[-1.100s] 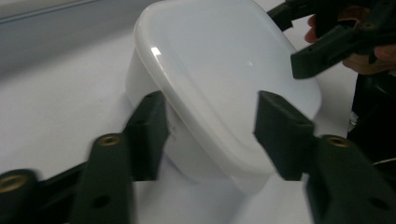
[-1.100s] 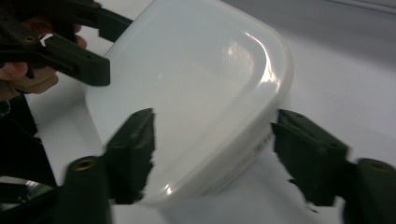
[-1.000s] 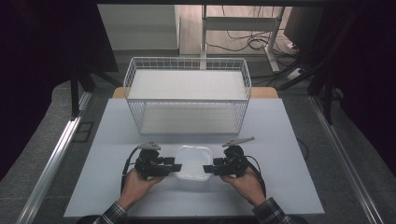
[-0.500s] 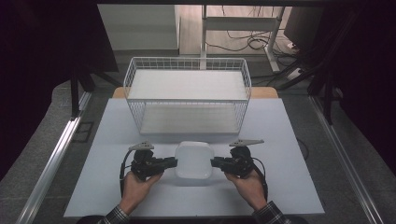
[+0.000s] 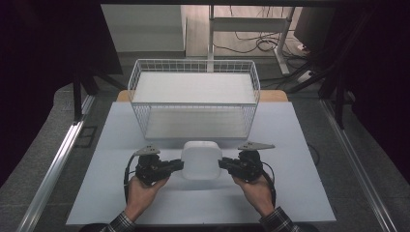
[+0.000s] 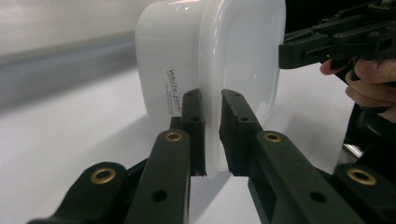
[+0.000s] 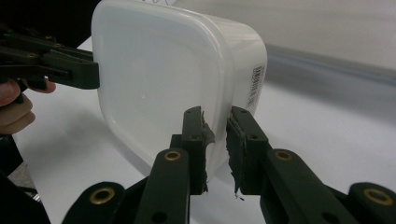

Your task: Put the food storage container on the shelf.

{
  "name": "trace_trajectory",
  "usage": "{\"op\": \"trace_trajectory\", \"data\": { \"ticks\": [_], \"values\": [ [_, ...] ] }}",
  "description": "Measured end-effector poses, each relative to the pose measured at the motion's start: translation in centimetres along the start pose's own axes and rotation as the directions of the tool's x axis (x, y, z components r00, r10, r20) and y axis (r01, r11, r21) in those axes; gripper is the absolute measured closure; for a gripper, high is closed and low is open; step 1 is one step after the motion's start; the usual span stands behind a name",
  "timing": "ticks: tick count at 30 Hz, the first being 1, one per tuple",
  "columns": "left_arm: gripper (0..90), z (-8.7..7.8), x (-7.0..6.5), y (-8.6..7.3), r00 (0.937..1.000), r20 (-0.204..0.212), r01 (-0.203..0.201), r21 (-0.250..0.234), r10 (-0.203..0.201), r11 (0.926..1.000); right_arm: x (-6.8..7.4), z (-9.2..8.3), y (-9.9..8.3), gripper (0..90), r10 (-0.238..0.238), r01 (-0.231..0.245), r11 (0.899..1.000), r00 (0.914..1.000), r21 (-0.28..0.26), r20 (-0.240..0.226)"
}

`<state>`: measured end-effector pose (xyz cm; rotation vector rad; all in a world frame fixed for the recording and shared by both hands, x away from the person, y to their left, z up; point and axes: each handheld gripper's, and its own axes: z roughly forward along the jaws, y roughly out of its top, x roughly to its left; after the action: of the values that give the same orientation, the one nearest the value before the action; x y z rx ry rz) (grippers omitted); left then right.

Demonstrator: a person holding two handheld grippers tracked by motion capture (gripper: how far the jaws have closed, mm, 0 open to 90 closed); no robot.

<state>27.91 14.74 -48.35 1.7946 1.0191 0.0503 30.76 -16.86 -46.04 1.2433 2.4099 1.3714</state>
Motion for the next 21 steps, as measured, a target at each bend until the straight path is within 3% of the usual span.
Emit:
{"op": "trace_trajectory", "data": {
  "ticks": [13,21],
  "values": [
    [80.8,-0.9,-0.5,2.3,0.9989,-0.035,-0.034,-0.055,0.032,0.9979,0.3,-1.0,2.2,77.1,-0.038,0.039,0.996,0.9993,-0.083,0.004],
    [80.8,-2.2,-0.8,5.3,0.9958,-0.059,-0.075,-0.093,0.07,0.9928,0.6,-1.8,4.9,77.1,-0.068,0.068,0.987,0.9977,-0.147,0.006]
  ]
}}
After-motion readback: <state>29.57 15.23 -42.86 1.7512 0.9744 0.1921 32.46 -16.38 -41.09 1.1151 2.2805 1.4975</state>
